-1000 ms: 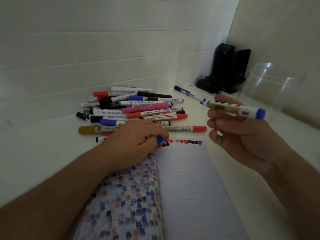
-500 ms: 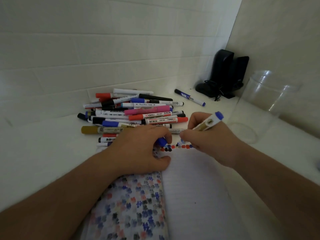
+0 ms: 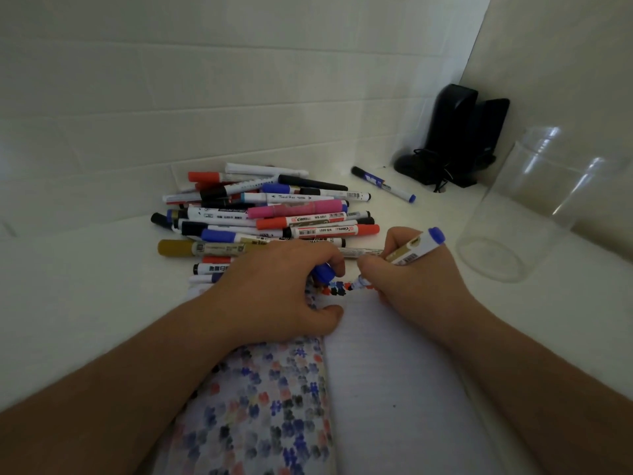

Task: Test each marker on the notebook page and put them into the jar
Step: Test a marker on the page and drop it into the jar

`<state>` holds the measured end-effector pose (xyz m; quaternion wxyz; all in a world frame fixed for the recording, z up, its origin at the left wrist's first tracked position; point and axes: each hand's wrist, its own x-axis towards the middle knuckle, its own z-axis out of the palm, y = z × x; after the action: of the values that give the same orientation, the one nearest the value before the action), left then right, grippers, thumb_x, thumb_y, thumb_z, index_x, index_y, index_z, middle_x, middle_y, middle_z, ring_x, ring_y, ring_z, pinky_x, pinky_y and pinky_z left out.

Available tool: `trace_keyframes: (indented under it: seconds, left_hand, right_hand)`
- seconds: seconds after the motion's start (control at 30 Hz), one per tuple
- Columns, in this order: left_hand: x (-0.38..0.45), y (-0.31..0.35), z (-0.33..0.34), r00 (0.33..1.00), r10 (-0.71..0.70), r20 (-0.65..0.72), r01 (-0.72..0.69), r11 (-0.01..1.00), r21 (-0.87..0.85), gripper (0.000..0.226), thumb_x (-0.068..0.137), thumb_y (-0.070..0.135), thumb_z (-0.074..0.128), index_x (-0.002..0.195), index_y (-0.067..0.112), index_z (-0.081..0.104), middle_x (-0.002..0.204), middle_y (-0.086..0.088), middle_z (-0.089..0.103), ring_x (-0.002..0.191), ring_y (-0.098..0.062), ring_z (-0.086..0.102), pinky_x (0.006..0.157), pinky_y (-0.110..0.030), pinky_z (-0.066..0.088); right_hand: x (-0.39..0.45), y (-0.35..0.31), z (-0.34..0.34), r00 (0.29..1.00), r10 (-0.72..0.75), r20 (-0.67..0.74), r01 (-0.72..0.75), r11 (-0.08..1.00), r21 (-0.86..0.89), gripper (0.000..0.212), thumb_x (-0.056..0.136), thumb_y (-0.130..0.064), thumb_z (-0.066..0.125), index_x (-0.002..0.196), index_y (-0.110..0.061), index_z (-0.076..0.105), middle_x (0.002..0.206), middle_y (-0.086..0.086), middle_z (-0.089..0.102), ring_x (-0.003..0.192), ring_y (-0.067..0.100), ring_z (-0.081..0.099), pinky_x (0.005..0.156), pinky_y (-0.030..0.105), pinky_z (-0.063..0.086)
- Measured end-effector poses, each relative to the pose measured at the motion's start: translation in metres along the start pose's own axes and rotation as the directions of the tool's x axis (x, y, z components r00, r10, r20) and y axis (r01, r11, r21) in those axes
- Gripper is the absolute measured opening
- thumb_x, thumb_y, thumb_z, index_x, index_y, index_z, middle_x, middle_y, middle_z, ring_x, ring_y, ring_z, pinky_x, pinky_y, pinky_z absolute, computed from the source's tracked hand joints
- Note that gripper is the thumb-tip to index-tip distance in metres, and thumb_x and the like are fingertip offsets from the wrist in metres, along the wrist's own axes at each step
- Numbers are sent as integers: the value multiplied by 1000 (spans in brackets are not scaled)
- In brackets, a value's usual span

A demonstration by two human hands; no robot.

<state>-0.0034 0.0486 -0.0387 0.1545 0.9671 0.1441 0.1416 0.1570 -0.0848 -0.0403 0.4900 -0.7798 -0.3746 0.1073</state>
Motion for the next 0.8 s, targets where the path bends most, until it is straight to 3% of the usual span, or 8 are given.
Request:
trace_keyframes:
  seconds: [0.13,0.37,0.57,0.8]
  left_hand:
    - [0,0,0,1000,1,-1,-1,1000,-2,45,75,62,71,114,52,51,103,26,56,91,3,53,78,-22,49]
    - [-1,-1,1,1000,2,-5,-2,1000,7,46,74,63,69,114,52,50,103,25,56,91,4,53,78,-24,51]
    - [0,-1,1,1000,-2,7,2,1000,4,48,74,64,67,116,51,50,106,25,57,93,2,54,80,-26,53]
    - [0,-1,1,1000,1,5,-1,1000,7,47,75,62,69,116,52,49,106,26,56,93,2,53,80,-25,51]
  right_hand:
    - [1,3,1,1000,-13,12,13,1000,-8,33,79,-17,78,65,-17,49,68,23,61,53,22,56,49,23,50]
    - [1,4,3,999,-30,21,30,999,11,34,78,-13,79,64,-18,49,60,15,57,51,18,56,47,23,48]
    - [2,7,5,999,-50,-16,50,998,-34,34,75,-14,77,62,-20,46,47,-11,42,45,4,40,43,12,36]
    - [2,8,4,999,-48,9,48,999,-21,32,77,-17,78,65,-18,49,57,6,51,51,13,50,47,17,45]
